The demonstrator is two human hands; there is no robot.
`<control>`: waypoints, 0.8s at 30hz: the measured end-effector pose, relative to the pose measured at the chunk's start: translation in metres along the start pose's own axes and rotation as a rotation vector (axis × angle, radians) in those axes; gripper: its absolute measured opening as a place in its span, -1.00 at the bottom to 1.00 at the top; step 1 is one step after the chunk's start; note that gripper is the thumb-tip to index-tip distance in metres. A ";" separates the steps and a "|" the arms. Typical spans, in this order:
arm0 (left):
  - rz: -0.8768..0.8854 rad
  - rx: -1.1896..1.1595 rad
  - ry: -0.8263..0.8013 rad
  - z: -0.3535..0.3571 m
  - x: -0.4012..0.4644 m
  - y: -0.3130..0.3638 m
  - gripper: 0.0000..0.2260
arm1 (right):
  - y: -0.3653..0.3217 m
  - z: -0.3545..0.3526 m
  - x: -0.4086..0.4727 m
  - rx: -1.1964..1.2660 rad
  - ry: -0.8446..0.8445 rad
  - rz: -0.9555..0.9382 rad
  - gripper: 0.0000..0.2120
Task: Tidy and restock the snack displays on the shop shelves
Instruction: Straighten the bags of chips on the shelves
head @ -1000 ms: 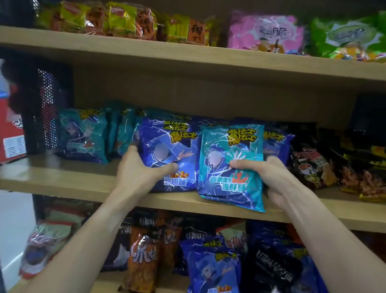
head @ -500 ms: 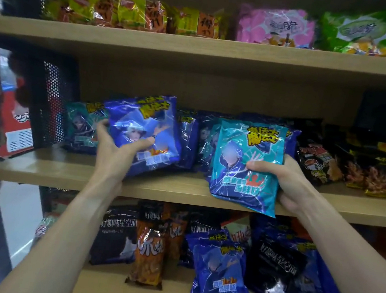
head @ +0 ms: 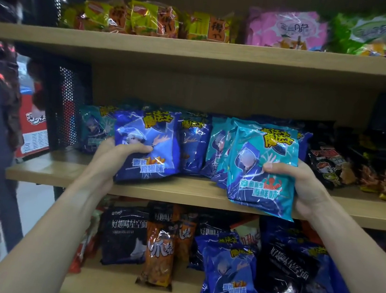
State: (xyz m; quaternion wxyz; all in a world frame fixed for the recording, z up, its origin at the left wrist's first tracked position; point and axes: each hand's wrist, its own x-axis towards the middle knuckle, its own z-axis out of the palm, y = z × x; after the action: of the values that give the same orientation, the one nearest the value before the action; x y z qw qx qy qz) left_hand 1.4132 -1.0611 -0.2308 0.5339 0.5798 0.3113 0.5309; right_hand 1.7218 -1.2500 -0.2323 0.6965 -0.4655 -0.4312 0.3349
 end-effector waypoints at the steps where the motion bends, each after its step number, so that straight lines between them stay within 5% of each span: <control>1: -0.016 0.021 -0.043 0.004 0.001 0.001 -0.74 | 0.000 -0.001 0.000 -0.002 -0.003 0.003 -0.46; 10: -0.047 0.126 -0.182 0.029 0.006 0.003 -0.84 | -0.004 -0.016 -0.004 -0.021 -0.022 0.020 -0.38; 15: -0.019 0.102 -0.224 0.032 0.006 -0.002 -0.55 | -0.005 -0.021 -0.005 -0.014 -0.006 0.023 -0.24; 18: -0.035 0.089 -0.254 0.032 0.004 -0.001 -0.42 | -0.006 -0.019 -0.006 -0.008 -0.021 0.020 -0.34; 24: 0.040 -0.027 -0.054 0.007 0.000 0.001 -0.50 | -0.009 -0.016 -0.012 0.050 -0.082 0.029 -0.46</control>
State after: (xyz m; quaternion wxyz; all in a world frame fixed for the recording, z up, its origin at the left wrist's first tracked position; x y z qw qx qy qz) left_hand 1.4200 -1.0638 -0.2287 0.5390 0.5929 0.2780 0.5298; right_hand 1.7321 -1.2692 -0.2300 0.6849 -0.4401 -0.4438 0.3746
